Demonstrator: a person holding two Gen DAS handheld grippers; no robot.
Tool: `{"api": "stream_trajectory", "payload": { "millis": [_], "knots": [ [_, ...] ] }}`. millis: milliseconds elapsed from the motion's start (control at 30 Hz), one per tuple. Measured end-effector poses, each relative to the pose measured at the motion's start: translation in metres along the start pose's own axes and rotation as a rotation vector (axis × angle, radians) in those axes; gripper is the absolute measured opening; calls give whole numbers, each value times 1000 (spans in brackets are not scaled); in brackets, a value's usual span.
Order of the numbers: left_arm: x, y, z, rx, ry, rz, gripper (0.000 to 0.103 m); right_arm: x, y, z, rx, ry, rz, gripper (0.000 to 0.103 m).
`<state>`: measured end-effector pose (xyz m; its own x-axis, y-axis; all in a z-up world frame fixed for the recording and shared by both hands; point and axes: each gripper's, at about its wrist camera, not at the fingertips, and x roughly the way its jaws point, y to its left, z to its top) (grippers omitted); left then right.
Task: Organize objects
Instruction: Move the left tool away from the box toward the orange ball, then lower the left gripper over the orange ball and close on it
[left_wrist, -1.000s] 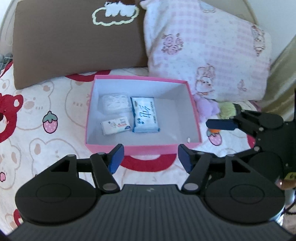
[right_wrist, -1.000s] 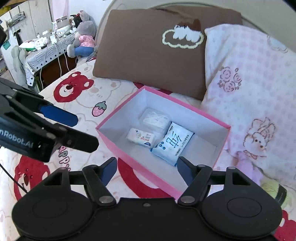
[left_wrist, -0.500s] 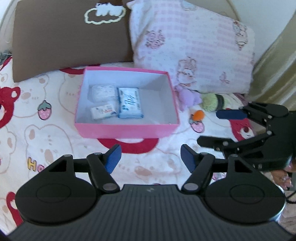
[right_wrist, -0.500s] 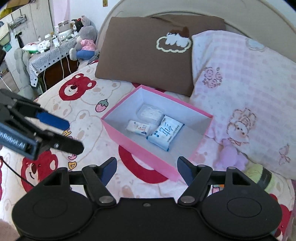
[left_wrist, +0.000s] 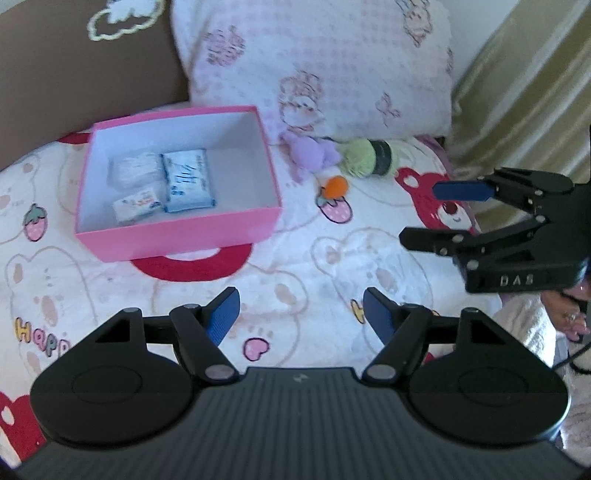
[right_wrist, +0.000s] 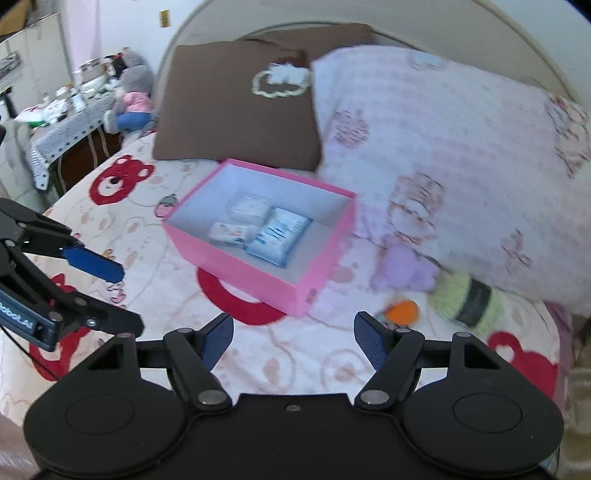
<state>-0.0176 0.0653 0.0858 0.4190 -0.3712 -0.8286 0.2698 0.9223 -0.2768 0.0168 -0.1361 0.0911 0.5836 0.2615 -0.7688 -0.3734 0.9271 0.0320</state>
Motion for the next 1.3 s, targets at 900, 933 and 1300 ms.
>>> {"api": "stream_trajectory", "payload": {
  "millis": [900, 933, 1300],
  "knots": [
    [136, -59, 56, 105, -44, -139, 74, 85, -102, -76, 78, -127, -68, 77],
    [141, -62, 57, 111, -55, -144, 74, 92, -104, -78, 78, -122, -71, 77],
    [215, -66, 87, 63, -40, -173, 74, 129, -137, -90, 103, -189, -146, 77]
  ]
}}
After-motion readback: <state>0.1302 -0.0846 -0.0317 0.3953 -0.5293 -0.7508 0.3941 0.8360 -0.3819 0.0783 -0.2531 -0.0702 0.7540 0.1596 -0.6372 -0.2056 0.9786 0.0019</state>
